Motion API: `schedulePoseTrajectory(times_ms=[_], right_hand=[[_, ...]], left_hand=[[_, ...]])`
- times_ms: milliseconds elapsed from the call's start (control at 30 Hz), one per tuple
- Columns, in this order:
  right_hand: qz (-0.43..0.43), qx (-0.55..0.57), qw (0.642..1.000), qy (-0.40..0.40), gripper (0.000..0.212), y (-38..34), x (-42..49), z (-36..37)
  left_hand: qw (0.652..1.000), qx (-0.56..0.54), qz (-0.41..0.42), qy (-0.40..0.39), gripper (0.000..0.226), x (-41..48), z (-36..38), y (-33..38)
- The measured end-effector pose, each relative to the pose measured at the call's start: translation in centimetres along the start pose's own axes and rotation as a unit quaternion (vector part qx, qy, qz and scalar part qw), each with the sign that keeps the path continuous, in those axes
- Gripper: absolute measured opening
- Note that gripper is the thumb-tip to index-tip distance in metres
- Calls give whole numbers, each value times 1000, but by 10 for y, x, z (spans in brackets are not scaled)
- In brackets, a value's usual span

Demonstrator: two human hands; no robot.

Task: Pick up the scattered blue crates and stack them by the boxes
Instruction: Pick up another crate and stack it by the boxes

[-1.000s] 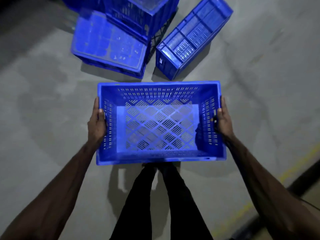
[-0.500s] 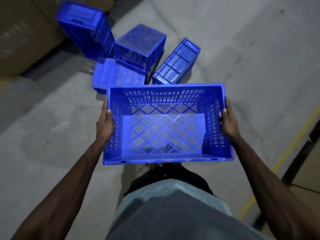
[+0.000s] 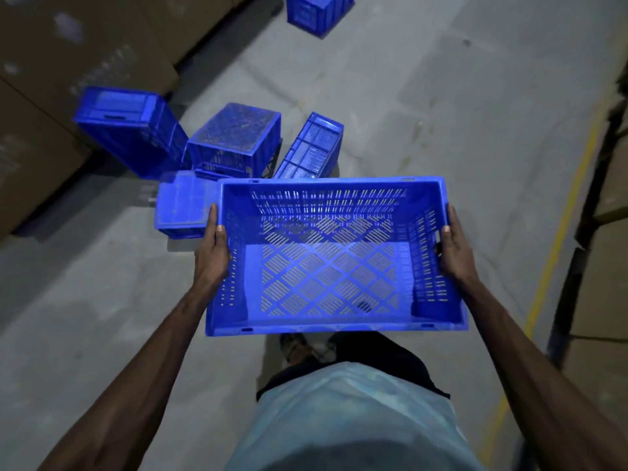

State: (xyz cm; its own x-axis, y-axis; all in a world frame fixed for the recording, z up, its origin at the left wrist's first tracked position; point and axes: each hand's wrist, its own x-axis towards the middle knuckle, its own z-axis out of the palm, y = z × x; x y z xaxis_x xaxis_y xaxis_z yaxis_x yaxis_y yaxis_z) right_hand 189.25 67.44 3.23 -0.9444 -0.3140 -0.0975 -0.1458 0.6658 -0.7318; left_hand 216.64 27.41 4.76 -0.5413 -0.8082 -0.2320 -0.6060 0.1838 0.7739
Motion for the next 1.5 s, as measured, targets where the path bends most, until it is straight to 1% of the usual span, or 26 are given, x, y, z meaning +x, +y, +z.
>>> schedulePoseTrajectory(times_ms=[167, 300, 400, 467, 600, 800, 967, 1033, 1133, 1267, 1333, 1400, 1500], right_hand=[[16, -8, 999, 30, 50, 40, 19, -33], [25, -1, 999, 39, 51, 78, 43, -62], [44, 19, 998, 46, 47, 101, 71, -86], [61, 36, 996, 50, 46, 118, 94, -111], [82, 29, 994, 71, 45, 149, 151, -172], [91, 45, 992, 76, 44, 171, 247, -244], [90, 44, 991, 92, 43, 184, 343, -269], [95, 44, 989, 101, 43, 186, 388, -273], [88, 37, 990, 107, 44, 183, 464, -276], [100, 36, 989, 100, 43, 166, 558, -281], [102, 47, 988, 109, 44, 154, 607, -284], [104, 47, 988, 108, 41, 140, 657, -289], [83, 38, 989, 118, 43, 132, 730, -296]], left_hand=[[999, -18, 23, -21, 47, 12, 47, 40], [999, -5, 24, -39, 48, 23, 96, 76], [999, 14, 20, -45, 48, 35, 134, 110], [999, 12, 27, -46, 47, 39, 167, 137], [997, -9, 53, -54, 46, 50, 233, 200], [995, -4, 73, -67, 48, 80, 318, 282], [996, -8, 71, -60, 47, 143, 375, 348], [995, -19, 79, -60, 46, 177, 396, 370], [995, -9, 89, -53, 46, 240, 430, 404], [992, 2, 103, -67, 46, 326, 467, 452], [993, -19, 93, -70, 46, 368, 480, 480], [993, -18, 87, -74, 46, 411, 495, 509], [995, -17, 80, -59, 46, 472, 514, 554]])
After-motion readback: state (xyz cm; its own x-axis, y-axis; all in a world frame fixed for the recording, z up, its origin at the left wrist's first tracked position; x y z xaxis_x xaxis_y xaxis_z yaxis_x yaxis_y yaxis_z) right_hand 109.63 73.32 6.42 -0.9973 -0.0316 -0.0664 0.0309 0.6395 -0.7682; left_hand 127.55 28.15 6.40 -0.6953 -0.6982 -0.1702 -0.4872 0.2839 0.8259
